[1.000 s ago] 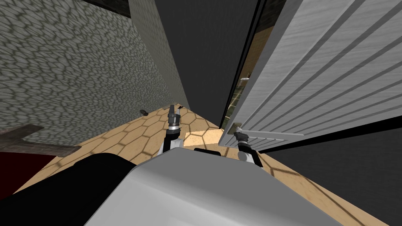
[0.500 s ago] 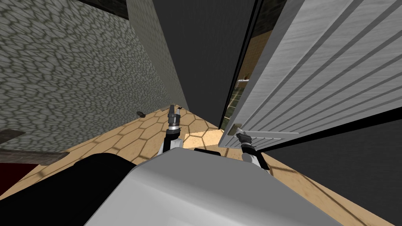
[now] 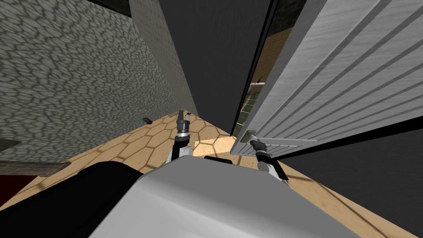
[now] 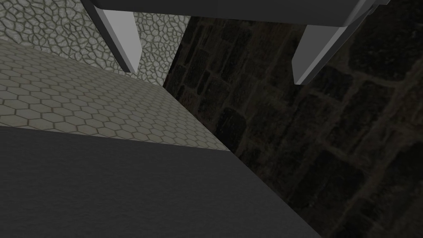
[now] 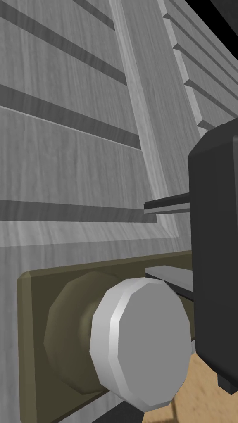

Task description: Pull the door open

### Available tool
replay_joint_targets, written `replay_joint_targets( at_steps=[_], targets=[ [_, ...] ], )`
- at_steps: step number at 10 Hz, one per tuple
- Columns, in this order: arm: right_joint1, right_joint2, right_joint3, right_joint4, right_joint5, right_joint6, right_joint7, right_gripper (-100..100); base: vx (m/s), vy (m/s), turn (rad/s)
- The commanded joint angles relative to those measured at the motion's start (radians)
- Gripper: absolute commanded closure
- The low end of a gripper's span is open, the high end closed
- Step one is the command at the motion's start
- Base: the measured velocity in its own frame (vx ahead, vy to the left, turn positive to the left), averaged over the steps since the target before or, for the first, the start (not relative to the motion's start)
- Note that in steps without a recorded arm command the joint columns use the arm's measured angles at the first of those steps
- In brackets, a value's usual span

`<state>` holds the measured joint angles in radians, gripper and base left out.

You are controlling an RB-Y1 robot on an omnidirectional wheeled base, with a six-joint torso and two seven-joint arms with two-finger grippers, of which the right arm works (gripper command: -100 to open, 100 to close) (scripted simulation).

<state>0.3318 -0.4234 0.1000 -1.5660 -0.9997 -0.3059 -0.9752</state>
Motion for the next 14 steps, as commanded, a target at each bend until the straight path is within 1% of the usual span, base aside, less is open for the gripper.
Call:
replay_joint_targets(
  at_steps=[1, 2, 7, 8, 9, 11, 12, 13, 14],
  targets=[
    [0.000, 0.000, 0.000, 0.000, 0.000, 0.000, 0.000, -100, 0.016, -0.019, -0.037],
    [0.000, 0.000, 0.000, 0.000, 0.000, 0.000, 0.000, 100, 0.007, -0.013, 0.033],
    [0.000, 0.000, 0.000, 0.000, 0.000, 0.000, 0.000, 100, -0.002, 0.004, -0.003],
    [-0.002, 0.001, 0.021, 0.012, 0.008, -0.016, -0.009, -100, -0.119, -0.056, 0.169],
    [-0.003, 0.001, 0.026, 0.012, 0.010, -0.021, -0.012, -100, -0.219, -0.057, 0.147],
    [-0.012, 0.002, 0.049, 0.015, 0.020, -0.046, -0.022, -100, -0.216, -0.096, 0.132],
    [-0.017, 0.002, 0.062, 0.016, 0.025, -0.060, -0.028, -100, -0.216, -0.098, 0.159],
    [-0.025, 0.003, 0.082, 0.018, 0.034, -0.081, -0.038, -100, -0.220, -0.109, 0.241],
    [-0.030, 0.003, 0.095, 0.019, 0.039, -0.095, -0.044, -100, -0.245, -0.093, 0.283]
  ],
)
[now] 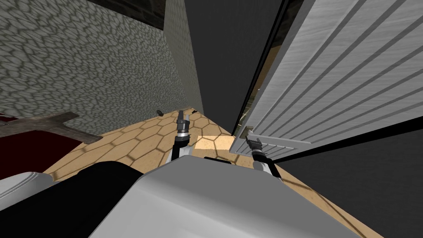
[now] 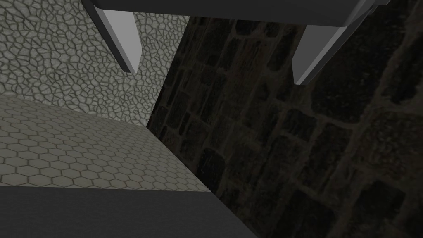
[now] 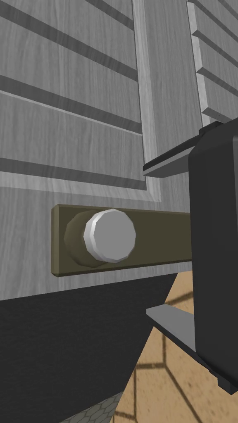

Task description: Pull the door open

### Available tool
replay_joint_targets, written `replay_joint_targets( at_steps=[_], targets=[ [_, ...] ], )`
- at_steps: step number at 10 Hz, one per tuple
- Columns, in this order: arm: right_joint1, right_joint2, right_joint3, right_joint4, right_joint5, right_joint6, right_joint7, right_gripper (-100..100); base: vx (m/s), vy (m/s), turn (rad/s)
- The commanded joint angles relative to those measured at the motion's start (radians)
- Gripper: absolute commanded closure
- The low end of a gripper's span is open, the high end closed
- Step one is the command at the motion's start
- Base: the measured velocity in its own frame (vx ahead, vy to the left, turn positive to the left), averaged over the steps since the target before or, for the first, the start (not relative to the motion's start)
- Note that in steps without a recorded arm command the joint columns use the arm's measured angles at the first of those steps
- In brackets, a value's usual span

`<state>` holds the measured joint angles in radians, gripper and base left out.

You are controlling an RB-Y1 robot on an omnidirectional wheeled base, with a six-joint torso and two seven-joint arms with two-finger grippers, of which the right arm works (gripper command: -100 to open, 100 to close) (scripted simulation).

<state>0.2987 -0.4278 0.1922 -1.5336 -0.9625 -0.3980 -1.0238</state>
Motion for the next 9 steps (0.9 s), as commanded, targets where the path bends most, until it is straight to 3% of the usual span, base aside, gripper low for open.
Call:
replay_joint_targets(
  at_steps=[1, 4, 5, 9],
  targets=[
    [-0.002, 0.008, 0.015, -0.012, 0.007, -0.015, -0.001, -100, -0.234, -0.087, 0.132],
    [-0.014, 0.009, 0.047, -0.009, 0.021, -0.049, -0.015, -100, -0.194, -0.100, 0.130],
    [-0.006, 0.009, 0.037, -0.018, 0.016, -0.036, -0.009, -100, -0.075, -0.052, 0.022],
    [-0.033, -0.031, -0.027, 0.063, -0.006, -0.066, -0.069, -100, 0.172, 0.009, 0.209]
  ],
)
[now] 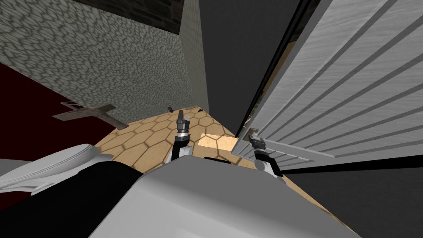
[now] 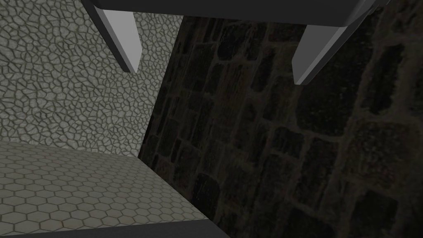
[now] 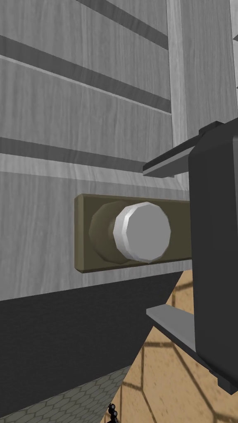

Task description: Pull the door open

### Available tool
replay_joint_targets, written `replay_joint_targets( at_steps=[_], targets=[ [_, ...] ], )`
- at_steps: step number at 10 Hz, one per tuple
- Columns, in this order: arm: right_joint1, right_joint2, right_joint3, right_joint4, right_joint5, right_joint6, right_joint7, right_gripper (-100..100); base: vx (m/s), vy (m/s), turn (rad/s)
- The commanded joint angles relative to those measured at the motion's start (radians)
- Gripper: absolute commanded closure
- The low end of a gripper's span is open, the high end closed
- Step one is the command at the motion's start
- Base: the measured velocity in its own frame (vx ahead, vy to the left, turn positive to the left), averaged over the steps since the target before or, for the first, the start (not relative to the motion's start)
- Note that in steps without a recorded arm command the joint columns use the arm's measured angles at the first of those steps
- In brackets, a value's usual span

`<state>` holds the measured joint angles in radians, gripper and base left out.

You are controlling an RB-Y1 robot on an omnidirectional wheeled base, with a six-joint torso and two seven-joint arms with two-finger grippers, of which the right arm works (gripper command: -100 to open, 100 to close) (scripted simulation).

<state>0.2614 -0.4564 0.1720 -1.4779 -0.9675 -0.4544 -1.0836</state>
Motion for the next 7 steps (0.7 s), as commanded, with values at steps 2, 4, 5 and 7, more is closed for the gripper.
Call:
replay_joint_targets(
  at_steps=[2, 4, 5, 7],
  targets=[
    [-0.004, -0.005, -0.016, 0.015, -0.005, -0.004, -0.010, -100, 0.197, -0.013, 0.134],
    [-0.004, -0.005, -0.016, 0.015, -0.005, -0.004, -0.010, 100, -0.031, -0.006, -0.038],
    [-0.004, -0.005, -0.016, 0.015, -0.005, -0.004, -0.010, 100, -0.039, -0.004, 0.029],
    [-0.004, -0.005, -0.016, 0.015, -0.005, -0.004, -0.010, 100, -0.017, 0.002, -0.002]
  ],
)
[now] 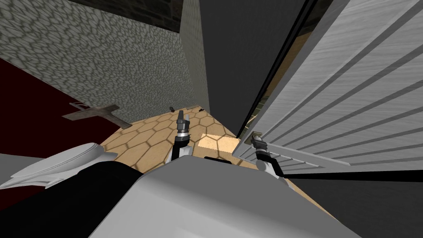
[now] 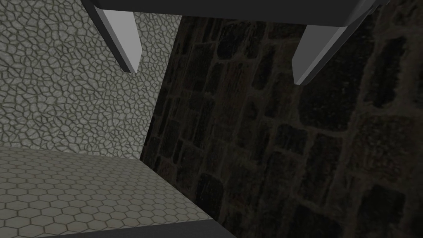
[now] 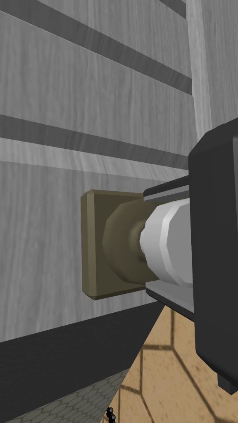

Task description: Pull the door open

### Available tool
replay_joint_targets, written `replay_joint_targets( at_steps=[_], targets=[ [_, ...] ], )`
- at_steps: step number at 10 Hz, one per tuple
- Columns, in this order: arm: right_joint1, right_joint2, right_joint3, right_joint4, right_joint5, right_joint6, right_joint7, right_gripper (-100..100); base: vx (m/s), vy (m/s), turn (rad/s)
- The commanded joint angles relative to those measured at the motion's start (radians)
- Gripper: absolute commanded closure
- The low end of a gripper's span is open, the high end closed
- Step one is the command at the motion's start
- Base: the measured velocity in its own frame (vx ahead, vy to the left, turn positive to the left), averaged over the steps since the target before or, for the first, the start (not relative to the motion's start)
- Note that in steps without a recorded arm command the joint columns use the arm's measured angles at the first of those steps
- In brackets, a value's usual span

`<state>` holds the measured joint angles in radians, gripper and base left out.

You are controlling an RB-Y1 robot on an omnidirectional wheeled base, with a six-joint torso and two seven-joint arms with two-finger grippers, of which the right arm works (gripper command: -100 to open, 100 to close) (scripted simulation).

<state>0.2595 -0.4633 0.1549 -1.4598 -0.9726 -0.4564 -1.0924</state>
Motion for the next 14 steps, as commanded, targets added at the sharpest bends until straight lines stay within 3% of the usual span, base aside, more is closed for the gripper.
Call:
replay_joint_targets(
  at_steps=[1, 11, 12, 13, 14],
  targets=[
    [-0.002, 0.002, 0.001, -0.004, 0.000, -0.002, -0.001, 100, 0.000, 0.000, 0.000],
    [0.039, -0.122, 0.086, -0.010, 0.007, -0.077, -0.116, 100, -0.207, -0.063, 0.167],
    [0.041, -0.129, 0.092, -0.011, 0.008, -0.082, -0.123, 100, -0.197, -0.060, 0.145],
    [0.040, -0.122, 0.089, -0.008, 0.007, -0.075, -0.116, 100, -0.077, -0.024, 0.039],
    [0.046, -0.133, 0.102, -0.008, 0.011, -0.082, -0.130, 100, -0.120, -0.022, 0.104]
  ],
)
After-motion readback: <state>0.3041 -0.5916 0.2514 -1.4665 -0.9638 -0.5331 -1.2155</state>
